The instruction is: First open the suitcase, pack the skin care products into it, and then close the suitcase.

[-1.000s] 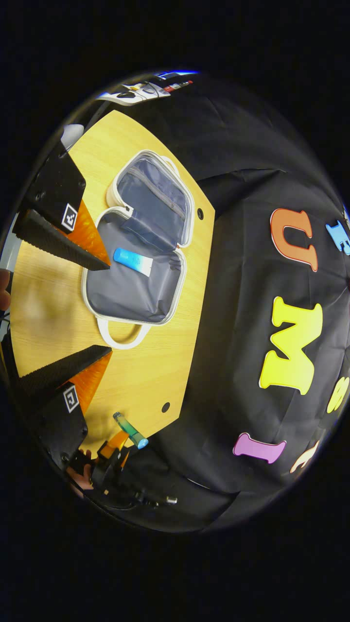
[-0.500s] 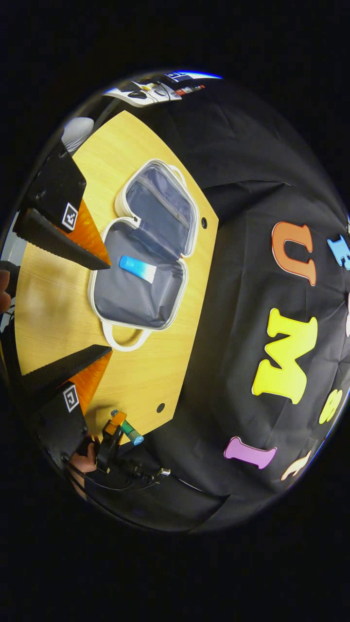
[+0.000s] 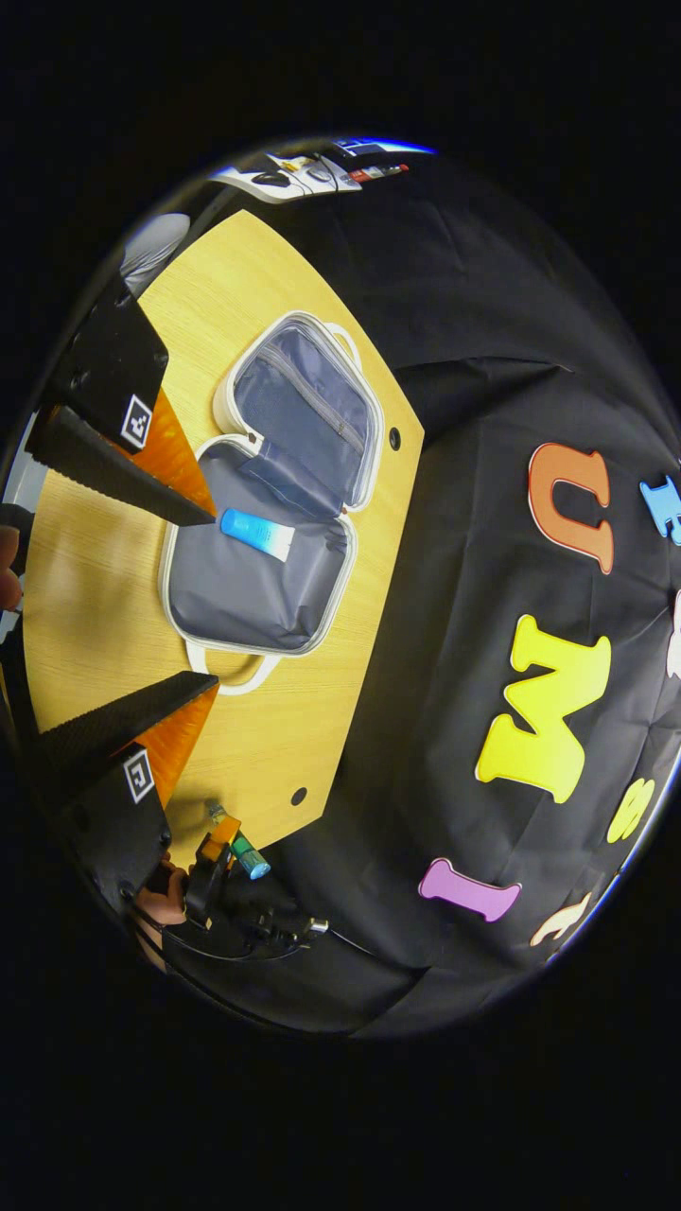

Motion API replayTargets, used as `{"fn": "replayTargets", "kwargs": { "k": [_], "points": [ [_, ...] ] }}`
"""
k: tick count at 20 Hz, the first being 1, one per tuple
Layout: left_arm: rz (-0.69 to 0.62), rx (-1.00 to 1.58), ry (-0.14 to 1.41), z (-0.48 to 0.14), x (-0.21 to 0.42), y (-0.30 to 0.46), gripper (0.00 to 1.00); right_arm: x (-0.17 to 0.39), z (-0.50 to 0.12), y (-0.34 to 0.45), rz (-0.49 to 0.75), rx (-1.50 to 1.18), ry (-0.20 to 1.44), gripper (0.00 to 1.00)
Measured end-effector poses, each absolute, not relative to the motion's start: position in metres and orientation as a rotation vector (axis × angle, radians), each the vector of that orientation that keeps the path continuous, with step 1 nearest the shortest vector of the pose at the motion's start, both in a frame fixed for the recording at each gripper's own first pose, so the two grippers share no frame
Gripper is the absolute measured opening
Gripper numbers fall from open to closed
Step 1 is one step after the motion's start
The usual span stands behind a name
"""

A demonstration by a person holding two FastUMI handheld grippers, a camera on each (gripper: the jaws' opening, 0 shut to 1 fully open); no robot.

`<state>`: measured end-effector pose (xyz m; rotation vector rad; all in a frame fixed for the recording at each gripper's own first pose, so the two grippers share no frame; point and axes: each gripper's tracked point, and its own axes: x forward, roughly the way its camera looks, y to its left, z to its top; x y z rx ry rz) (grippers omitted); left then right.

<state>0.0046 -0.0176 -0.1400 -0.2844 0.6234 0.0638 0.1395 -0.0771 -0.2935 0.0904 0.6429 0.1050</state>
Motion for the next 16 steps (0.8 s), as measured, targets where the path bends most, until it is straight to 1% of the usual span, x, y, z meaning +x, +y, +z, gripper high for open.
{"fn": "replayTargets", "kwargs": {
  "k": [3,5,6,9,10,12,14,16],
  "points": [
    [0.071,-0.326,0.6,-0.138,0.005,-0.01,0.99,0.132,-0.256,-0.035,0.191,0.092,0.622,0.38],
    [0.071,-0.334,0.584,-0.137,0.004,-0.001,0.99,0.128,-0.234,0.007,0.273,0.091,0.619,0.38],
    [0.072,-0.334,0.577,-0.136,0.003,0.004,0.99,0.126,-0.225,0.027,0.308,0.093,0.619,0.36],
    [0.082,-0.338,0.547,-0.132,-0.002,0.026,0.99,0.121,-0.204,0.094,0.421,0.083,0.625,0.36],
    [0.09,-0.343,0.541,-0.142,0.005,0.026,0.99,0.119,-0.198,0.117,0.458,0.079,0.632,0.38],
    [0.117,-0.355,0.525,-0.141,-0.001,0.043,0.99,0.116,-0.194,0.159,0.531,0.075,0.645,0.38],
    [0.145,-0.374,0.514,-0.141,-0.009,0.062,0.99,0.107,-0.199,0.208,0.619,0.09,0.698,0.36],
    [0.172,-0.393,0.511,-0.143,-0.019,0.083,0.98,0.101,-0.213,0.245,0.665,0.07,0.755,0.38]
  ]
}}
